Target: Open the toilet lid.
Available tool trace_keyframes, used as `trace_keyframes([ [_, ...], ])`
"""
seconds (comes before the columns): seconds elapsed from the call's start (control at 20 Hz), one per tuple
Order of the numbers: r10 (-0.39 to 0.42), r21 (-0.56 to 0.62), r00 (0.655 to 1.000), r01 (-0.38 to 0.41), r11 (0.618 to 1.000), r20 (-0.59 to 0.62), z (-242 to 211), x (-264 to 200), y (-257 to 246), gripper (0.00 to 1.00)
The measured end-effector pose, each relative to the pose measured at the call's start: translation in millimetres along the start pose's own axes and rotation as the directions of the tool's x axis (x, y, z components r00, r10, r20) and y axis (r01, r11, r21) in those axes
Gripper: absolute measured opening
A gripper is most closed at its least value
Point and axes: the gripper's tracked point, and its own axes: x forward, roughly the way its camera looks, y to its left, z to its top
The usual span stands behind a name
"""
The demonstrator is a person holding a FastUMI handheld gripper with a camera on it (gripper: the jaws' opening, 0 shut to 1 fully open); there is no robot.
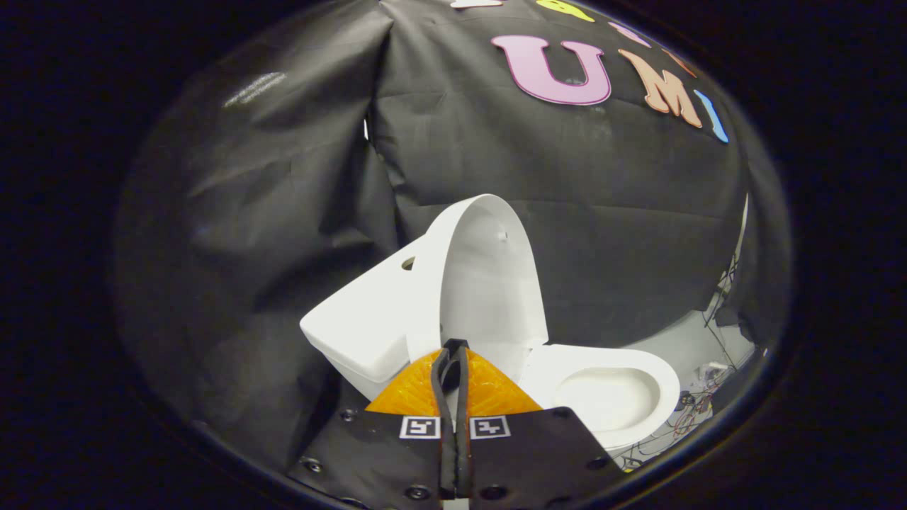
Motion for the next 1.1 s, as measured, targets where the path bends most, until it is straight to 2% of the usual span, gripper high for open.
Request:
trace_keyframes([
  [0.45,0.008,0.002,1.000,-0.008,1.000,0.019,0.7,1.8,0.7,0.01],
  [0.5,0.029,0.008,1.000,-0.029,1.000,0.010,-2.1,2.7,4.0,0.01],
  [0.6,0.041,0.024,0.999,-0.041,0.999,0.000,-4.1,3.2,7.5,0.23],
  [0.75,0.036,0.013,0.999,-0.036,0.999,0.019,-2.4,-1.6,2.0,0.24],
  [0.8,0.059,0.004,0.998,-0.059,0.998,0.030,-1.9,-3.3,3.9,0.24],
  [0.9,0.090,-0.024,0.995,-0.089,0.996,0.049,-2.4,-10.2,3.9,0.33],
  [0.95,0.100,-0.036,0.993,-0.098,0.995,0.063,-2.3,-15.6,3.0,0.32],
  [1.0,0.103,-0.047,0.991,-0.100,0.994,0.081,-1.5,-21.3,2.3,0.37],
  [1.05,0.089,-0.052,0.991,-0.084,0.995,0.096,-1.6,-24.1,-2.7,0.38],
  [1.1,0.083,-0.041,0.991,-0.079,0.996,0.101,-3.2,-30.7,-6.9,0.45],
])
